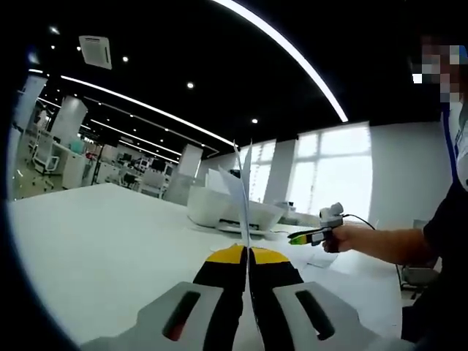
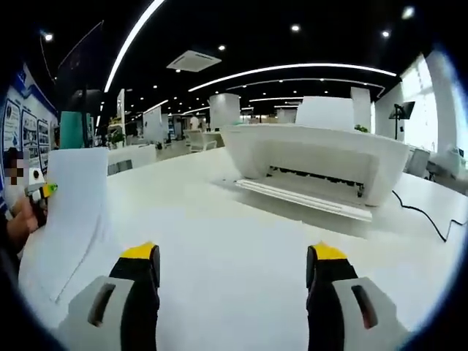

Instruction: Organize the stack of printing papers by aligning and flattening the scattered papers on the table

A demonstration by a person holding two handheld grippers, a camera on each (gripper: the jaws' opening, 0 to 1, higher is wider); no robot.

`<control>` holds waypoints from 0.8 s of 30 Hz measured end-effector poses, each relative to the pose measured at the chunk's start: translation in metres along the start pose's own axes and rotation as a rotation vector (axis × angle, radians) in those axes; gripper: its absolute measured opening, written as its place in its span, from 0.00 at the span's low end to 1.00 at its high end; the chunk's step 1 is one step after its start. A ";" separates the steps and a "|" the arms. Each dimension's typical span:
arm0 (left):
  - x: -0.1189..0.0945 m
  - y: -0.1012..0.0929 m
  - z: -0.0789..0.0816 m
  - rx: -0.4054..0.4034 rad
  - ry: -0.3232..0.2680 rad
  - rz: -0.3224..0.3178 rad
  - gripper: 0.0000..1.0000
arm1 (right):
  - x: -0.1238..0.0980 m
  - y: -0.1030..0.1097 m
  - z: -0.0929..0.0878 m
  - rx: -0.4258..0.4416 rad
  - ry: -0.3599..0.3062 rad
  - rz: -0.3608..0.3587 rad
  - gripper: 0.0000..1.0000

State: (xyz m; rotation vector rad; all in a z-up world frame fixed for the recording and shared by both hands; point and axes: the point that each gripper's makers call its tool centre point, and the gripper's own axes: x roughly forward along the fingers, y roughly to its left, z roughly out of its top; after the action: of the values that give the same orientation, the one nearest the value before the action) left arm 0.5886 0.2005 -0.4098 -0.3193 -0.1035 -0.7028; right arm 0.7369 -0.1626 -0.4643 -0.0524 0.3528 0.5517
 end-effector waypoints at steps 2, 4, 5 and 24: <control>0.000 0.000 0.000 0.000 0.000 -0.001 0.07 | 0.002 -0.001 -0.003 0.002 0.010 -0.001 0.79; 0.000 0.000 0.000 0.000 0.000 -0.001 0.07 | 0.004 -0.004 -0.006 0.001 0.018 -0.005 0.79; 0.000 0.000 0.000 -0.001 -0.001 -0.001 0.07 | 0.005 -0.004 -0.007 0.001 0.021 -0.005 0.79; 0.000 0.001 -0.001 0.004 0.006 0.002 0.07 | 0.009 -0.009 -0.026 0.023 0.064 -0.026 0.79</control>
State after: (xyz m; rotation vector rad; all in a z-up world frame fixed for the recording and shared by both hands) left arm 0.5891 0.2006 -0.4108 -0.3130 -0.0990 -0.7016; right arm 0.7405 -0.1692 -0.4925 -0.0530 0.4202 0.5211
